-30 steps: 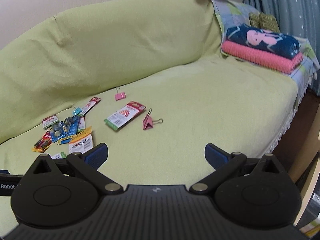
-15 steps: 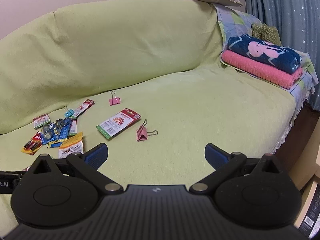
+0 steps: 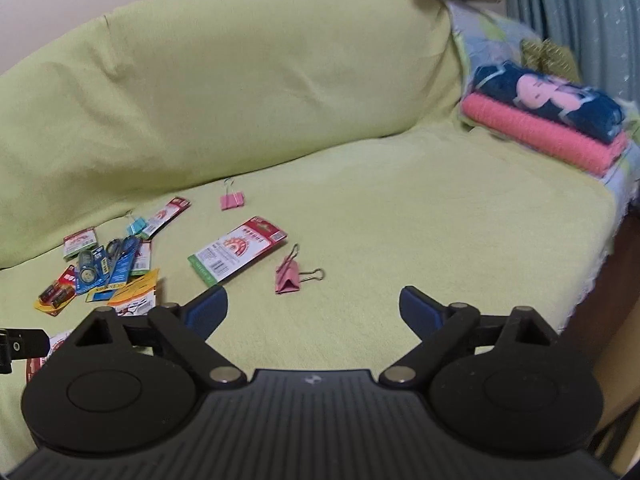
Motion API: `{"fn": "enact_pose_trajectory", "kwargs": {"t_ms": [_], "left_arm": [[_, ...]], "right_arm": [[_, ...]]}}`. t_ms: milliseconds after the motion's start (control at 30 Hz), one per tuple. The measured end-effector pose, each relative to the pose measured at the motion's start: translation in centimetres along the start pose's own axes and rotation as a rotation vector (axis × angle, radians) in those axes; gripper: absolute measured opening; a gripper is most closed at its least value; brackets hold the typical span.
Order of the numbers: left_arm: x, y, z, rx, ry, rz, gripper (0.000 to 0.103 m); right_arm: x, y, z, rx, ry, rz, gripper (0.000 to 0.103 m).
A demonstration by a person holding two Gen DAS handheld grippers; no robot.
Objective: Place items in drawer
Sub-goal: 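Move the right gripper toward the pink binder clip on the sofa, then close the right gripper on the pink binder clip and lift it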
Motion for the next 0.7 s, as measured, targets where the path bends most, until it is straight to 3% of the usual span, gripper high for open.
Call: {"fn": "enact_pose_trajectory", "kwargs": {"t_ms": [133, 200, 433, 700], "left_arm": [[0.7, -0.3, -1.4, 0.008, -0.003, -0.01, 0.1], [1.1, -0.5, -2.2, 0.016, -0.005, -0.014, 0.1], [2.7, -0.6, -5.4, 0.02, -0.001, -0.003, 0.1], [4.0, -1.0, -8.0, 0.011, 0.005, 0.011, 0.1]], "right_arm": [[0.0, 0.1, -3.0, 0.021, 0.032, -0.028, 0.074], [0.3, 0.0, -4.7, 0.025, 0.045, -0.036, 0.058], [0.9, -0.4, -9.4, 0.053, 0.054, -0.091, 0.045], [1.5, -0.5, -12.8, 0.069, 0.055, -0.129, 0.018]]}}
Point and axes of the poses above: each gripper's, at about its wrist camera, not at the fingertips, and z roughly against the way its jaws point, y to its left, x to its top, the point moved 1 cm from there along -z, roughly the way its jaws point, and after that the axes turned 3 degrees about x, right-handed, at the moved point
